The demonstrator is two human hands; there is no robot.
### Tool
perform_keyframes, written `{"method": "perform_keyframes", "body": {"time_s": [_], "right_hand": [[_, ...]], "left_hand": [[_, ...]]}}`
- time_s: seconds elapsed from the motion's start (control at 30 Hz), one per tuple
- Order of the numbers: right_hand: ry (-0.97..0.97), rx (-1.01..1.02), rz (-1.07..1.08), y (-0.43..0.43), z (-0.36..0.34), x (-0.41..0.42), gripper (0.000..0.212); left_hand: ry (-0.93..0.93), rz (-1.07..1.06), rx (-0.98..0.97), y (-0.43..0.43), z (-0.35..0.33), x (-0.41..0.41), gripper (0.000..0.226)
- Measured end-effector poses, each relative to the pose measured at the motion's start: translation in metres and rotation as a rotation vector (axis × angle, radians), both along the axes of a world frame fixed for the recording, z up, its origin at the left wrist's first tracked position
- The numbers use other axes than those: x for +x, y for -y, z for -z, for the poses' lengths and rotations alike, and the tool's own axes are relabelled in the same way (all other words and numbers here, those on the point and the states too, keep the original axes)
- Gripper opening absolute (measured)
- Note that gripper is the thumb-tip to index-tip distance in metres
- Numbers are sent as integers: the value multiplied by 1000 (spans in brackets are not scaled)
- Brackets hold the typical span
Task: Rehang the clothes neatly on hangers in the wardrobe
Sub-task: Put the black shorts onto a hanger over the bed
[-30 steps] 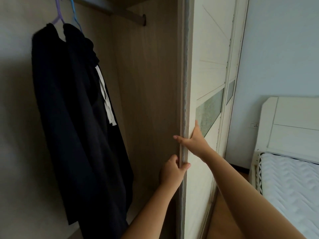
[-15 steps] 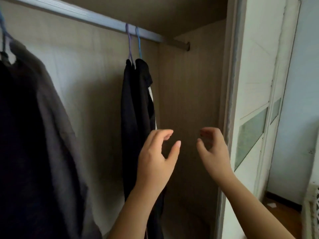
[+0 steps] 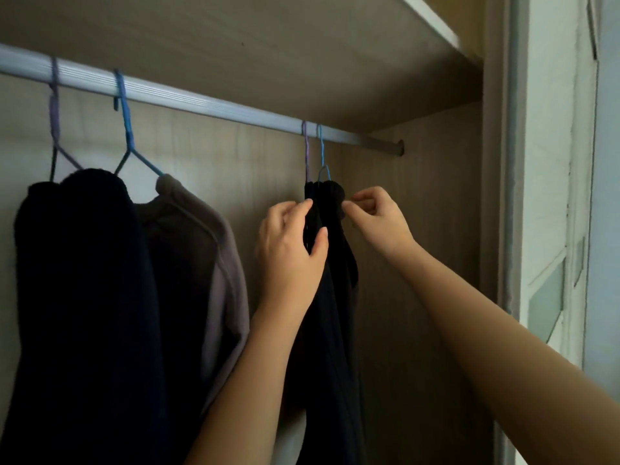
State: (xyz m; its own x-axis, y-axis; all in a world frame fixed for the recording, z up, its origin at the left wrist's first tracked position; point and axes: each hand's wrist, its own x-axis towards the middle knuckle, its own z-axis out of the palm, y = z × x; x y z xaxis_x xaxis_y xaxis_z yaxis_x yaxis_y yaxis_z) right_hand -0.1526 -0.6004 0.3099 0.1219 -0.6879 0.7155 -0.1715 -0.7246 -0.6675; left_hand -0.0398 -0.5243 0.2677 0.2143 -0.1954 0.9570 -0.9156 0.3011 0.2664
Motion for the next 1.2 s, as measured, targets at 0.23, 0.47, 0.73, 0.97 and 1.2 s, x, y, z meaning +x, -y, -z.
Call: {"method": "perform_keyframes", "body": {"time_s": [0.23, 0.47, 0.73, 0.97, 1.2], "right_hand": [[-148, 8, 131, 25, -16, 29, 40], [-112, 198, 125, 59, -32, 6, 22], [-393, 231, 216, 69, -54, 13, 38], [-284, 90, 304, 84, -48, 19, 35], [-95, 39, 298, 89, -58, -6, 33]], "left_hand": [[-48, 143, 59, 16, -1, 12, 33], [-134, 260, 51, 20, 1, 22, 31], [-116, 303, 79, 21, -1, 24, 32], [-113, 304, 65, 23, -2, 14, 39], [-113, 347, 88, 33, 4, 10, 34]]}}
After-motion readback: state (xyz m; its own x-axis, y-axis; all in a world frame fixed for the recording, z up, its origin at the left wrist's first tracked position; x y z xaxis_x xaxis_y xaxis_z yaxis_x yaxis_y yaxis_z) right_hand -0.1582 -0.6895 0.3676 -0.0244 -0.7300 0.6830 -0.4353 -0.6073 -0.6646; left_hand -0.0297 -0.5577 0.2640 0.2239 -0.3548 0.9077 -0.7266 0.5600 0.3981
